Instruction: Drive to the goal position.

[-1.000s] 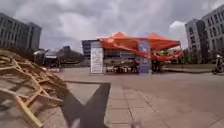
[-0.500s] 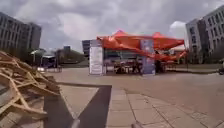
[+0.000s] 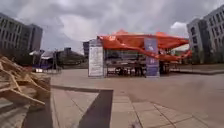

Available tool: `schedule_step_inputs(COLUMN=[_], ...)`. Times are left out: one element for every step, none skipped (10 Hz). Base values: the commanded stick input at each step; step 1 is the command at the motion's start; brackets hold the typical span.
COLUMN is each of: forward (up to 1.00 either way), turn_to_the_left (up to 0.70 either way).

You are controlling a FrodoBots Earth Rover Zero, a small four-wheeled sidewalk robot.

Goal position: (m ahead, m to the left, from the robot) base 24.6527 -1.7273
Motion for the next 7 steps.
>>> schedule_step_inputs(forward=[0.85, 0.85, 0.85, 0.85, 0.85, 0.85, 0.85], turn_to_the_left=[0.32, 0.10, -0.02, -0.02, 0.00, 0.02, 0.09])
